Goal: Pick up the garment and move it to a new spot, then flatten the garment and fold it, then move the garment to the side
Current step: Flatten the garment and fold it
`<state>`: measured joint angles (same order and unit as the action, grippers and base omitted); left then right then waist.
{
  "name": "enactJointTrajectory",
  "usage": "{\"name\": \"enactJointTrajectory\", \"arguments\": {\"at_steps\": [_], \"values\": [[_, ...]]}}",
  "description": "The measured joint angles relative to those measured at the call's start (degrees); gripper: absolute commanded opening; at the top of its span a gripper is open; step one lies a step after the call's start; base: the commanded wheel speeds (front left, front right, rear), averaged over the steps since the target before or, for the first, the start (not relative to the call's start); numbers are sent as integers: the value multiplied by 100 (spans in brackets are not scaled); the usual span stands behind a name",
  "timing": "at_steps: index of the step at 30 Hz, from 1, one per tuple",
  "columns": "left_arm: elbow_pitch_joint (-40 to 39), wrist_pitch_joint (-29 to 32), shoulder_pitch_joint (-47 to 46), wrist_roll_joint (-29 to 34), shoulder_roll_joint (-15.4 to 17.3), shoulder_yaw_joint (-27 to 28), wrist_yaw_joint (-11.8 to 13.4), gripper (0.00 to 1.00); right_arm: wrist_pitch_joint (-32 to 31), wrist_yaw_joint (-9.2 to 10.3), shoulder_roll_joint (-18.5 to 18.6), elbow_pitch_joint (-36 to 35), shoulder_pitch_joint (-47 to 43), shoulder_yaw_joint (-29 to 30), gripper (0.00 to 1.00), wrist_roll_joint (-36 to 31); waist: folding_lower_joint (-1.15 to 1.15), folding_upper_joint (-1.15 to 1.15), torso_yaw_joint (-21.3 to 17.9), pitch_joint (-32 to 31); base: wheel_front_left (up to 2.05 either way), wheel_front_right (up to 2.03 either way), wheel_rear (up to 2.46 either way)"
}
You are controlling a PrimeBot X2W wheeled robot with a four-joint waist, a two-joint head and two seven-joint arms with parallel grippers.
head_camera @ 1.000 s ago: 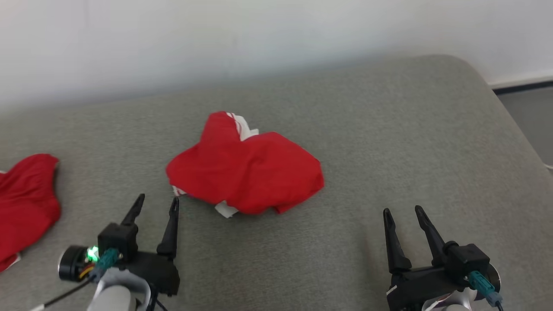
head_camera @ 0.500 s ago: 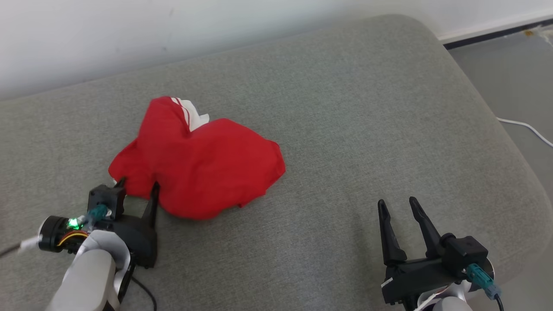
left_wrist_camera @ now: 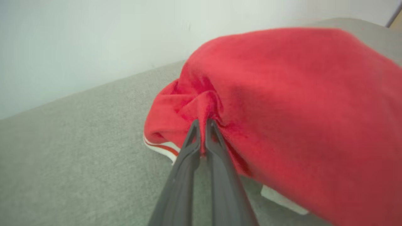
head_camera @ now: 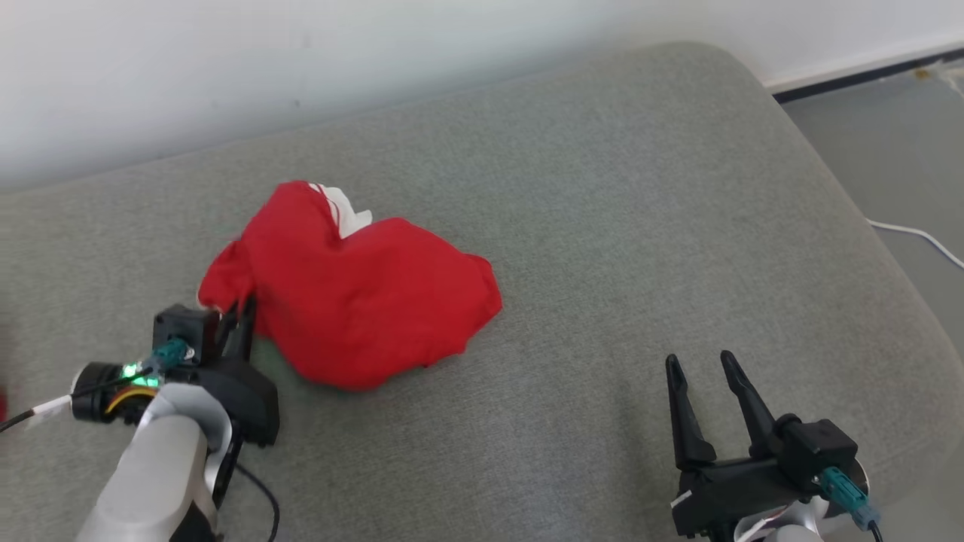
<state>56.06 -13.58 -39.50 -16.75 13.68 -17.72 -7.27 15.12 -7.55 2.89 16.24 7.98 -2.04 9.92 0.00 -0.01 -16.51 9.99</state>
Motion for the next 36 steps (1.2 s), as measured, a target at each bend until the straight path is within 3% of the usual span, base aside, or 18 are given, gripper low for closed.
{"name": "enactJointTrajectory", "arguments": {"at_steps": [6, 14, 23, 24, 25, 30, 36], "values": [[-984, -131, 242, 18, -148, 24, 159, 0, 0, 0, 0, 10, -163, 83, 100, -31, 0, 0, 301, -177, 0, 0, 0], [-2632, -125, 1870, -47, -237, -44, 413, 0, 0, 0, 1, 10, -293, 46, 100, -29, 1, 0, 842, -388, 0, 0, 0], [-3036, 213, 3314, -438, -532, -189, 558, 0, 0, 0, 1, 58, -327, 54, 100, -53, 1, 0, 1344, -500, 0, 0, 0], [-3033, 214, 3335, -436, -561, -216, 580, 40, 0, 0, 1, 63, -327, 48, 100, -71, 1, 0, 1379, -510, 0, 0, 0], [-3043, 204, 3339, -397, -572, -243, 623, 100, 0, 0, 1, 73, -327, 48, 100, -85, 1, 0, 1410, -520, 0, 0, 0], [-3434, 65, 3251, -396, -550, -165, 677, 100, 0, 0, 0, 88, -320, 47, 100, -86, 1, 1, 1470, -574, 0, 0, 0], [-4200, 301, 2713, -344, 4, 116, 656, 100, 0, 0, 0, 110, -311, -1, 100, -40, 1, 1, 1365, -564, 0, 0, 0]]}}
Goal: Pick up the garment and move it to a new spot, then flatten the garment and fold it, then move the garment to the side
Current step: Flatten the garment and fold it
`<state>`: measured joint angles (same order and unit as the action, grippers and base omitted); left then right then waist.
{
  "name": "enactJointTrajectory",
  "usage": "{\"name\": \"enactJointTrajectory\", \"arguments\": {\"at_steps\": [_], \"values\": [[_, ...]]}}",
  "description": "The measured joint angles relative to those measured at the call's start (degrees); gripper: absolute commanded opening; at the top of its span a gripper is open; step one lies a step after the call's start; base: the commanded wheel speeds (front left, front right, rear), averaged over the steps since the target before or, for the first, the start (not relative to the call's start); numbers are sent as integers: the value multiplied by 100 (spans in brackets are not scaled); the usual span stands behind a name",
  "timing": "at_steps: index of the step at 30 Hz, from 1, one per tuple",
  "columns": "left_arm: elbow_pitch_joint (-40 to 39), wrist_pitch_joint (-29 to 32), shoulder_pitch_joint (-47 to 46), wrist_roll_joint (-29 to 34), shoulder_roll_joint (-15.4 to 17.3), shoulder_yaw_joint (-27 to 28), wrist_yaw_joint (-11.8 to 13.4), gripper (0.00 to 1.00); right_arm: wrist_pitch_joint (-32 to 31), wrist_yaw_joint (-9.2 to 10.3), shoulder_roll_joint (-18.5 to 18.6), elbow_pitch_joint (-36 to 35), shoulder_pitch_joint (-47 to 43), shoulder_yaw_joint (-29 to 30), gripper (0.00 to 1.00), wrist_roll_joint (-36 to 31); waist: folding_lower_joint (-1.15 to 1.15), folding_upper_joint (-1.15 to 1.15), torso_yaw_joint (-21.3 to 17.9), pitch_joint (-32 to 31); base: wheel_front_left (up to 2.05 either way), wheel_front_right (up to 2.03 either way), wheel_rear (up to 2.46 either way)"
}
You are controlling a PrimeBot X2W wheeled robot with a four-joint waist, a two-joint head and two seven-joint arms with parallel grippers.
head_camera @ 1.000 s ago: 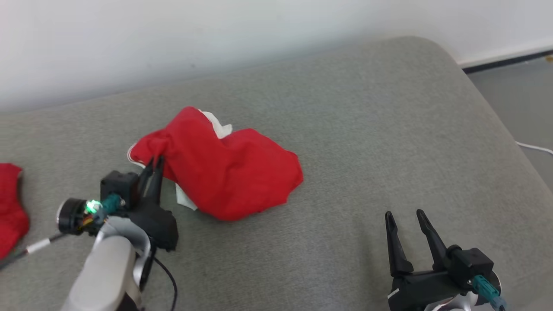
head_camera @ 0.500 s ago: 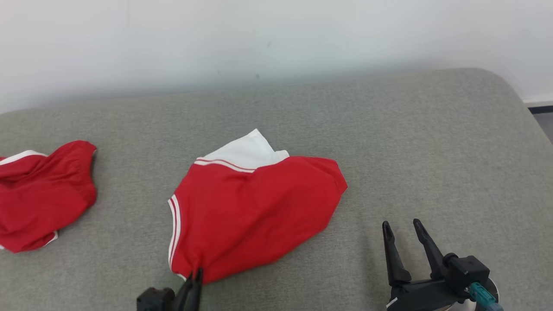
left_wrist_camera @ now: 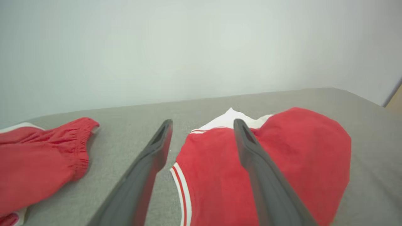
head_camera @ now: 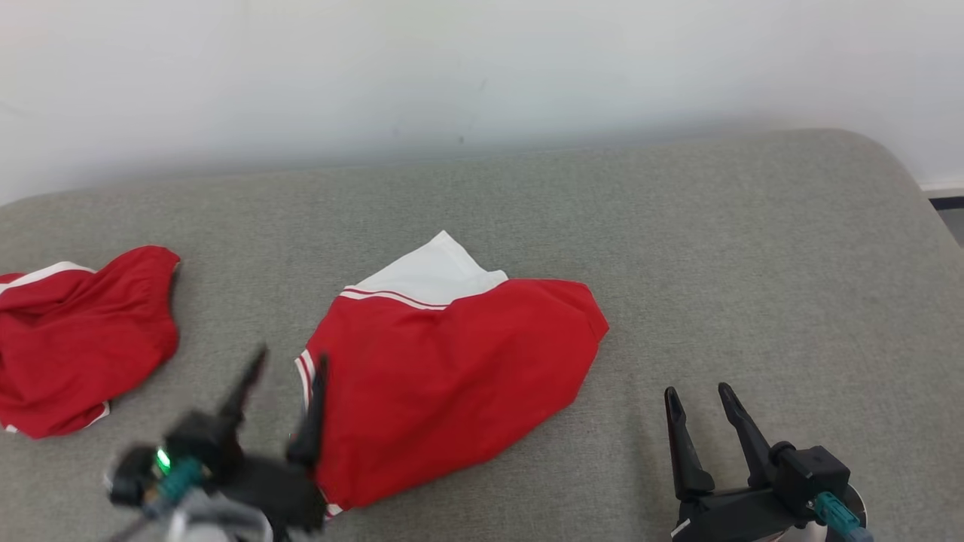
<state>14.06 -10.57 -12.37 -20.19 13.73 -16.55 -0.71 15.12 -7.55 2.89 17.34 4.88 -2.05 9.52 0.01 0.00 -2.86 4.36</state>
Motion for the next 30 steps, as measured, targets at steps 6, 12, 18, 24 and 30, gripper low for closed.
{"name": "enactJointTrajectory", "arguments": {"at_steps": [6, 12, 18, 24, 30], "values": [[-556, 708, -987, -19, 601, 281, -141, 100, 1, 0, -2, -33, 215, -123, 100, 163, 0, 0, -262, 111, 0, 0, 0], [-715, 1287, -1696, -285, 902, 506, -289, 100, 0, 0, 3, -49, 389, -269, 100, 445, 0, 0, -596, 287, 0, 0, 0], [-382, 1936, -2262, -444, 1258, 471, -471, 100, 0, 0, 7, -66, 492, -422, 100, 784, -1, 0, -1074, 566, 0, 0, 0], [181, 2423, -2740, -526, 1447, 191, -587, 100, 0, 0, 7, -88, 597, -497, 100, 1028, -1, 0, -1556, 873, 0, 0, 0], [898, 2819, -3112, -716, 1499, -189, -642, 100, 0, 0, 5, -89, 677, -568, 100, 1156, -2, -1, -1947, 1174, 0, 0, 0]]}}
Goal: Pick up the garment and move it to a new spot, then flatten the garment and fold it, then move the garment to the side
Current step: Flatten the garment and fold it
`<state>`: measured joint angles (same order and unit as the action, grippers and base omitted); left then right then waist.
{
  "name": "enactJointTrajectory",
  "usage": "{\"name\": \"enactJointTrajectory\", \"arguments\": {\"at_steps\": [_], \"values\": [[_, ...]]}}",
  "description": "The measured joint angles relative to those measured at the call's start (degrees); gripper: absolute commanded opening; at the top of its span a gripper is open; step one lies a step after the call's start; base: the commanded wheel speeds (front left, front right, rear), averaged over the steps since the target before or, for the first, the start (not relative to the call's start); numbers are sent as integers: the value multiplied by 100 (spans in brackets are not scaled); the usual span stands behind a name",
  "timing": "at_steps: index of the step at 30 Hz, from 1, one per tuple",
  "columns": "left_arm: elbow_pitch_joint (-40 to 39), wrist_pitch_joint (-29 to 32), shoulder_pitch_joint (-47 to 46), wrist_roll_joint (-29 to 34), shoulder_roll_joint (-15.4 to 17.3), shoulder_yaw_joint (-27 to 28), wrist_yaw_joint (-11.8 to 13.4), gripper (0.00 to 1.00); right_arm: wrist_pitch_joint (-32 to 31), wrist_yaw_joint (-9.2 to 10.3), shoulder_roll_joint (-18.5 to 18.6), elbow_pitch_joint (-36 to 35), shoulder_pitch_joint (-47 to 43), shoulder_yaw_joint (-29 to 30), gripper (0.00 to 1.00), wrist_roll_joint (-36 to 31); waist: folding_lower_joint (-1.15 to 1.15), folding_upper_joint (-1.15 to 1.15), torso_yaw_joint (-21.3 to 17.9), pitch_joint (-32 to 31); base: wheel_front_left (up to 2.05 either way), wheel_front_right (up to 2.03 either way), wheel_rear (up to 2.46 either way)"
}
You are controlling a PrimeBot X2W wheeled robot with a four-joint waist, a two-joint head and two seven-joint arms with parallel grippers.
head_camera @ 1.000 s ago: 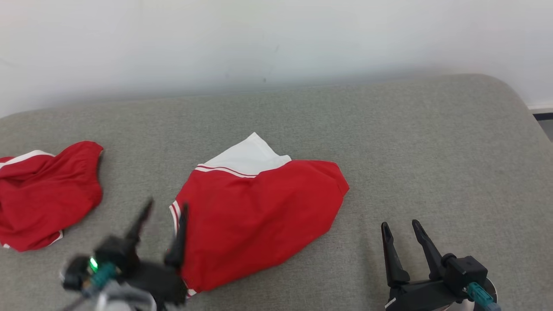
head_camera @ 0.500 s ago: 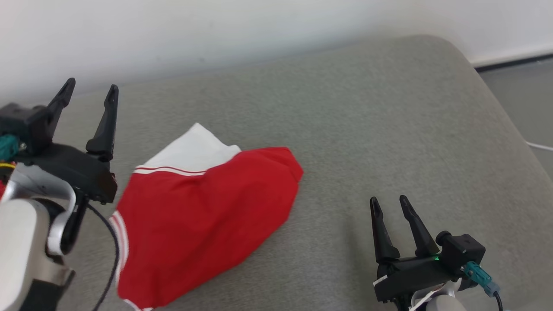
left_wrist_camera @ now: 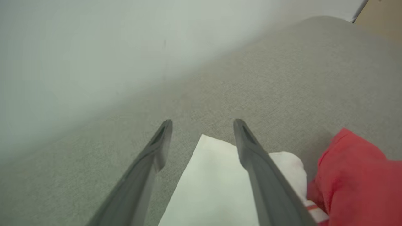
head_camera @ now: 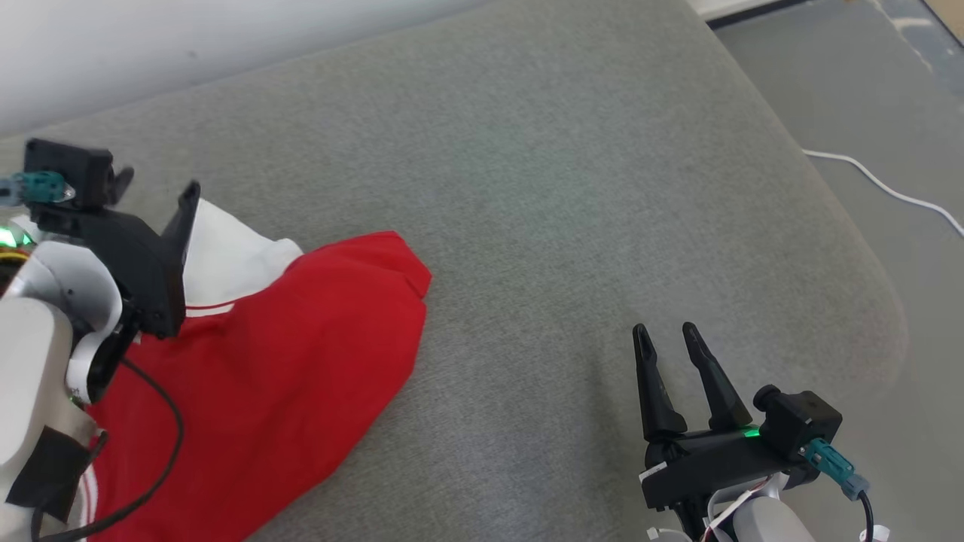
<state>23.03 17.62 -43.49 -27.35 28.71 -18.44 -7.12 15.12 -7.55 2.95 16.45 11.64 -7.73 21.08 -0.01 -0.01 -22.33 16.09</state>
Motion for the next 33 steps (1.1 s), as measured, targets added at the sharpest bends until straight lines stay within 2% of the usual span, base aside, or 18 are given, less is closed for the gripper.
{"name": "enactJointTrajectory", "arguments": {"at_steps": [7, 14, 22, 23, 24, 25, 29, 33], "values": [[716, 580, -151, -325, 167, -526, -31, 100, 0, 0, -2, -16, 14, -15, 100, 16, 0, 0, -288, 234, 0, 0, 0], [1225, 976, -365, -509, 437, -1034, -41, 100, 0, 0, -2, -21, 32, 48, 100, -49, 0, 0, -276, 302, 0, 0, 0], [1825, 968, -662, -982, 305, -1165, -42, 100, 0, 0, -1, -44, 116, 33, 100, -101, 1, 1, -167, 349, 0, 0, 0], [1893, 968, -682, -1090, 278, -1156, -42, 56, 0, 0, -1, -48, 121, 24, 100, -102, 1, 1, -162, 357, 0, 0, 0], [1938, 968, -703, -1107, 270, -1184, -42, 35, 0, 0, -2, -52, 122, 14, 100, -102, 1, 1, -161, 363, 0, 0, 0], [1964, 967, -736, -1105, 275, -1245, -41, 0, 0, 0, -2, -56, 122, 2, 100, -103, 1, 1, -163, 366, 0, 0, 0], [2033, 797, -801, -1225, 224, -1345, -41, 0, 0, 0, -1, -59, 119, 55, 100, -141, 1, 1, -142, 364, 0, 0, 0], [2054, 299, -925, -1206, 212, -1396, -42, 0, 0, 0, -3, -59, 101, 156, 100, -254, 1, 1, -62, 312, 0, 0, 0]]}}
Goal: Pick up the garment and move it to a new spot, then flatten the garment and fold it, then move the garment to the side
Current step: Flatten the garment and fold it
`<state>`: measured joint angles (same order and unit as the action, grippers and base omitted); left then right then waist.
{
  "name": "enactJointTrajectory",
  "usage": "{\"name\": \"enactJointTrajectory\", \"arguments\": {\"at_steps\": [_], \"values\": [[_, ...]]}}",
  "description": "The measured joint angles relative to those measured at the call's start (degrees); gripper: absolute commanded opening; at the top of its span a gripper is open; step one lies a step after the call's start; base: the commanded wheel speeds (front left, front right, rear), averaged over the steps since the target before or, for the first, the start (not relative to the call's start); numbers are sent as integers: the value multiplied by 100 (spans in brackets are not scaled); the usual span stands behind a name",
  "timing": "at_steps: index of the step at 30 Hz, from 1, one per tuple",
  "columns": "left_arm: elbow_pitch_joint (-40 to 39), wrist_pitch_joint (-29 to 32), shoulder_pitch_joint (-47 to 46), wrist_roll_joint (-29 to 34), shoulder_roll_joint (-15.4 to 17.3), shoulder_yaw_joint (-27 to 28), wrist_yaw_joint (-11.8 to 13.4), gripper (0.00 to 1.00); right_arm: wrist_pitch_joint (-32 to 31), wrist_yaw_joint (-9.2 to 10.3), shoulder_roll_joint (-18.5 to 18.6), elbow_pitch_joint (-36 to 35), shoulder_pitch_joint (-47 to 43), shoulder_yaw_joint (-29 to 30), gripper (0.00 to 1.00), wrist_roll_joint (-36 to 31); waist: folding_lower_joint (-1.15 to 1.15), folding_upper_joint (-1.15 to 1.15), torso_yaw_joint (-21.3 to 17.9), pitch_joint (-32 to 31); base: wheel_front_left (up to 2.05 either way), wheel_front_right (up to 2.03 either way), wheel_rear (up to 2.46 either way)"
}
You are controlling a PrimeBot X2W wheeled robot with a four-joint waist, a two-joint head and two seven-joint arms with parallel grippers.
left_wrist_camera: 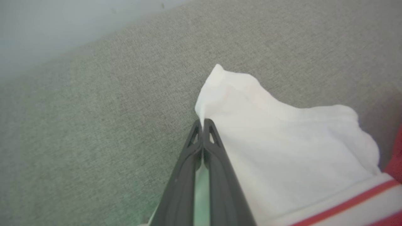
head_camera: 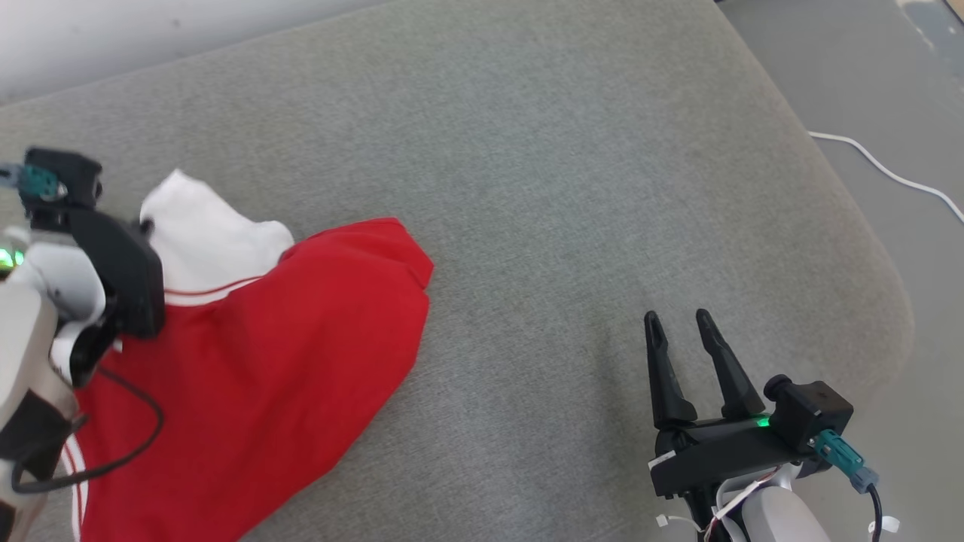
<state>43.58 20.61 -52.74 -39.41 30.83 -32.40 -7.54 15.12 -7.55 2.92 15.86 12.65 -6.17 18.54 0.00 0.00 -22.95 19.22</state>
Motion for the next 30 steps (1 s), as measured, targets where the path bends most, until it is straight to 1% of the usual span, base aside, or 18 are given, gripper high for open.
{"name": "enactJointTrajectory", "arguments": {"at_steps": [3, 9, 13, 16, 20, 25, 28, 30], "values": [[-160, -400, -179, 16, 11, -101, 0, 0, 0, 0, 1, -13, -24, 73, 100, -86, 0, 0, 103, -63, 0, 0, 0], [-695, -1311, -480, -62, 14, -49, 0, 0, 0, 0, 0, -47, -144, 203, 100, -289, 0, 0, 408, -237, 0, 0, 0], [-1261, -1767, -505, -132, 12, -46, 0, 0, 0, 0, 0, -44, -216, 242, 100, -419, 0, 0, 669, -370, 0, 0, 0], [-1835, -2002, -280, -180, -52, -55, 20, 0, 1, 0, -3, -29, -278, 266, 100, -505, 0, 0, 878, -477, 0, 0, 0], [-2741, -2161, 530, -208, -108, -168, 276, 0, 1, 0, 0, -5, -362, 288, 100, -567, 0, 0, 1158, -621, 0, 0, 0], [-3774, -2317, 1862, -339, -67, -305, 715, 0, 1, 0, -2, 1, -453, 326, 100, -667, 1, 0, 1484, -789, 0, 0, 0], [-4197, -2415, 2617, -352, -46, -456, 972, 0, 1, 0, 0, 9, -494, 397, 100, -726, 1, 0, 1668, -864, 0, 0, 0], [-4376, -2494, 3080, -472, -116, -535, 1079, 0, 0, 0, -2, 15, -516, 430, 100, -771, 1, 1, 1789, -903, 0, 0, 0]]}}
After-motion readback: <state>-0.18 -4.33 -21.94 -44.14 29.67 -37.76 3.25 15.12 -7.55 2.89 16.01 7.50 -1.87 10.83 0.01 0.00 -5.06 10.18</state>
